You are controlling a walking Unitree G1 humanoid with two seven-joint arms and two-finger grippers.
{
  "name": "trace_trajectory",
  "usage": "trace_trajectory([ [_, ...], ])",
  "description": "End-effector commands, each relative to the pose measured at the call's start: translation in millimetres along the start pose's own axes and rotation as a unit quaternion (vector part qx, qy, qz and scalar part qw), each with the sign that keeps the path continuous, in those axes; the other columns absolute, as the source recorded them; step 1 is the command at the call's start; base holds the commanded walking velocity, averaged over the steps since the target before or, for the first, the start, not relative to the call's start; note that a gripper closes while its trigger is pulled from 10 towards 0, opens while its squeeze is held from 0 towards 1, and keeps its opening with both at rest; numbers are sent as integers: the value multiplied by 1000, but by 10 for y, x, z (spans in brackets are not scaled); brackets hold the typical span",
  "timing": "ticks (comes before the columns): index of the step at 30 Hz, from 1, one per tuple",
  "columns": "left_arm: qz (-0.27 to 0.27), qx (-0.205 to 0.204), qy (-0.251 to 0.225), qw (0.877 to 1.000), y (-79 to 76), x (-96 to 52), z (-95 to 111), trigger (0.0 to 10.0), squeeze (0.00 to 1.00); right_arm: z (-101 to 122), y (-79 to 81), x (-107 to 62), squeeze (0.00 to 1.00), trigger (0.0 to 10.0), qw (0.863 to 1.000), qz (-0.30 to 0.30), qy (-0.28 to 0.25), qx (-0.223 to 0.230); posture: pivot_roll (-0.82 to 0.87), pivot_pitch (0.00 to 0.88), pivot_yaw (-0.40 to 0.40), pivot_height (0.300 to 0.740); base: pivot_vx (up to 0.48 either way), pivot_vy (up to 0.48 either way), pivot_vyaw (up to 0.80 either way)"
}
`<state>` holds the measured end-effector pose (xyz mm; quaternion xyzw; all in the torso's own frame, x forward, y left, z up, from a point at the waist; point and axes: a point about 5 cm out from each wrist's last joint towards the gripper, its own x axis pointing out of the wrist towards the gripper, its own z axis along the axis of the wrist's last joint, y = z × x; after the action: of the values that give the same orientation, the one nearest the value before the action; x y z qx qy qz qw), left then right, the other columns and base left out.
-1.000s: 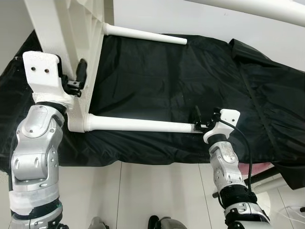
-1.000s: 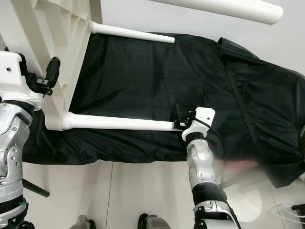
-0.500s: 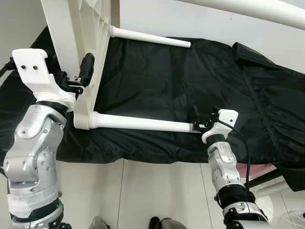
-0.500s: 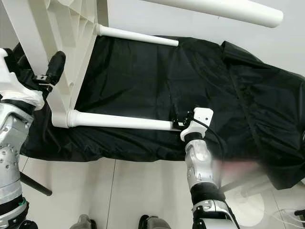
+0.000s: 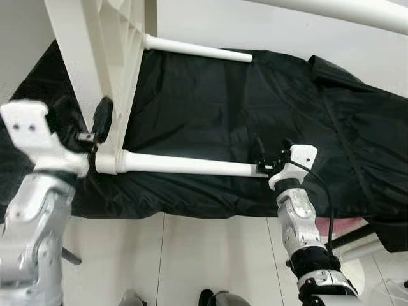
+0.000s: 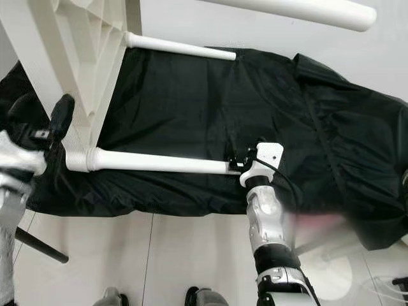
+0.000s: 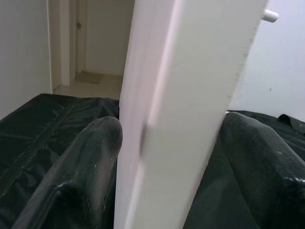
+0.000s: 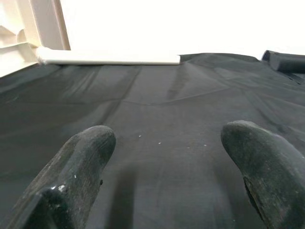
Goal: Building children table
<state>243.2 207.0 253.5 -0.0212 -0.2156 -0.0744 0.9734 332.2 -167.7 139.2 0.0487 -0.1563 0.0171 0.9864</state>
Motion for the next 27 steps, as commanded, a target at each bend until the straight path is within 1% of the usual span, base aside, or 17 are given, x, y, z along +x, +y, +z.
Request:
trace_trajectory([
  [1,-87,22,-16,996,-90,-68,63,10000,0,-20,-30,-30,0,10000,1000,-4,1,-5,114,141,-112,740,0,0,0],
  [3,-106,22,-17,994,-135,-152,77,10000,0,-34,-17,-25,0,10000,1000,-2,4,-5,121,141,-116,740,0,0,0],
  [7,-112,27,-16,993,-153,-181,74,10000,0,-39,-11,-24,0,10000,1000,0,5,-4,126,141,-118,740,0,0,0],
  [8,-141,31,-6,990,-194,-273,33,10000,0,-50,13,-20,0,10000,1000,3,7,-4,129,138,-118,740,0,0,0],
  [10,-141,31,-6,990,-194,-273,33,10000,0,-50,13,-20,0,10000,1000,3,7,-4,129,138,-118,740,0,0,0],
  [11,-151,33,-2,988,-205,-304,17,10000,0,-53,21,-20,0,10000,1000,5,7,-4,129,138,-118,740,0,0,0],
  [12,-170,28,14,985,-221,-361,-24,10000,0,-56,27,-19,0,10000,1000,5,8,-4,130,138,-118,740,0,0,0],
  [13,-170,28,14,985,-221,-361,-24,10000,0,-56,27,-19,0,10000,1000,5,8,-4,130,138,-118,740,0,0,0],
  [14,-217,18,60,974,-263,-493,-152,10000,0,-63,42,-21,0,10000,1000,10,9,-5,135,136,-118,740,0,0,0],
  [16,-240,14,84,967,-285,-560,-219,10000,0,-65,52,-23,0,10000,1000,13,9,-7,135,136,-118,740,0,0,0],
  [19,-258,24,100,961,-305,-611,-285,10000,0,-62,69,-21,0,10000,1000,17,8,-9,137,127,-119,740,0,0,0],
  [21,-258,50,96,960,-305,-623,-303,10000,0,-56,77,-18,0,10000,1000,19,6,-10,136,125,-120,740,0,0,0],
  [22,-250,56,96,962,-294,-616,-319,10000,0,-53,79,-17,0,10000,1000,19,5,-11,136,125,-120,740,0,0,0],
  [24,-261,47,109,958,-308,-634,-374,10000,0,-41,88,-15,0,10000,1000,20,3,-11,135,120,-122,740,0,0,0],
  [26,-261,47,109,958,-308,-634,-374,10000,0,-41,88,-15,0,10000,1000,20,3,-11,135,120,-122,740,0,0,0],
  [27,-262,43,115,957,-313,-639,-409,10000,0,-31,88,-15,0,10000,1000,19,0,-13,135,117,-124,740,0,0,0],
])
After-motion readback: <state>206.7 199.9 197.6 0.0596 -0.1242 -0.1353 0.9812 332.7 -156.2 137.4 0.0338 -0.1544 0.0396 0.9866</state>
